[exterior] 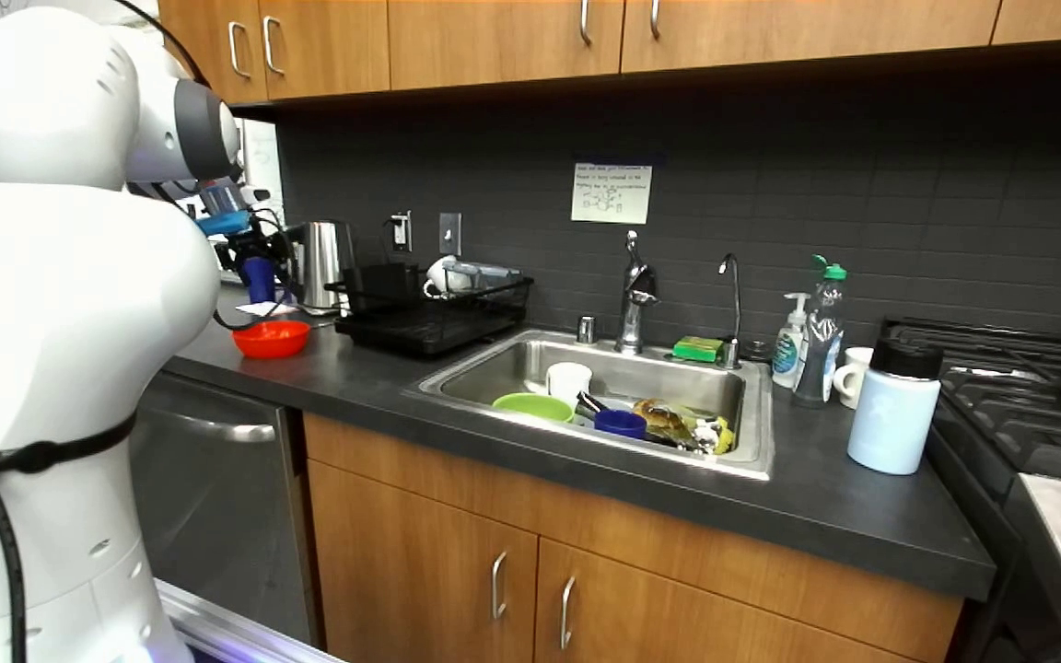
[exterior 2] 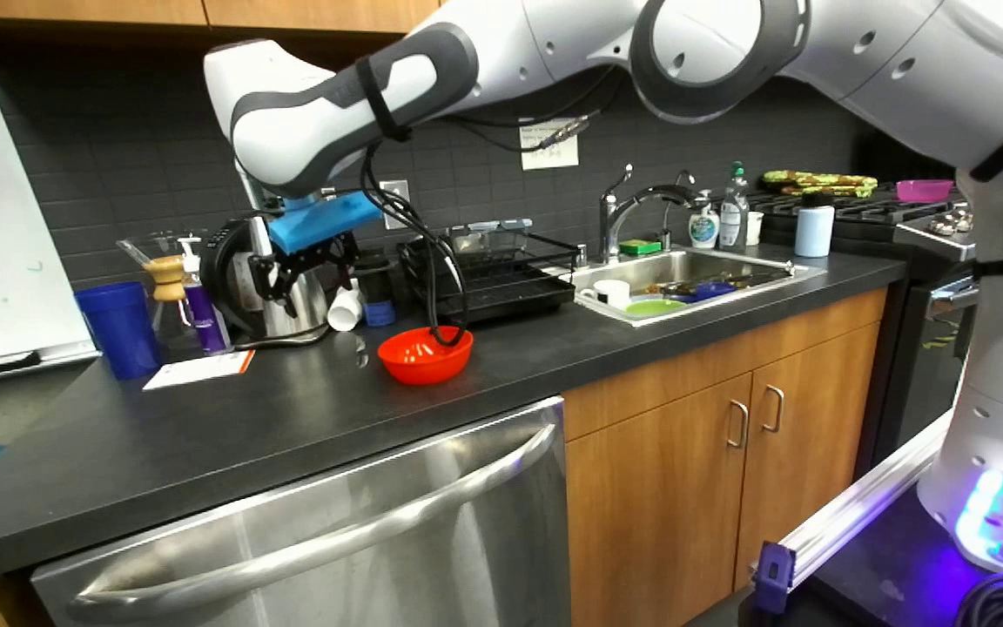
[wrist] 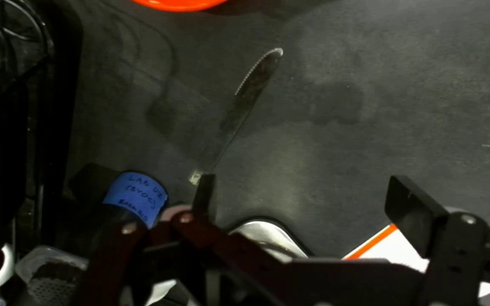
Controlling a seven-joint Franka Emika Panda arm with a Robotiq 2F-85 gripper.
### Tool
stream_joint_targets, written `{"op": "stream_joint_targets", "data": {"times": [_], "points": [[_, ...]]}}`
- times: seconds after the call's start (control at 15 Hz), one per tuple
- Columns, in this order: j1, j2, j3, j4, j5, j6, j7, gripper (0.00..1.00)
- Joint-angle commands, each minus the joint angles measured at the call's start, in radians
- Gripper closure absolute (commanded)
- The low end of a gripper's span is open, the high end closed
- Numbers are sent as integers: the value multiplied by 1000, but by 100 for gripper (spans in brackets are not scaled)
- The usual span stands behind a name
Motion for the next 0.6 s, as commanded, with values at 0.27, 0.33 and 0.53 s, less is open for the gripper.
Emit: {"op": "stream_joint_targets", "data": {"times": [0.27, 0.33, 0.53], "points": [[-17, 62, -4, 97, 0, -54, -24, 0], [-16, 69, -3, 109, 1, -58, -24, 0], [-19, 92, 2, 144, 13, -63, -16, 0]]}}
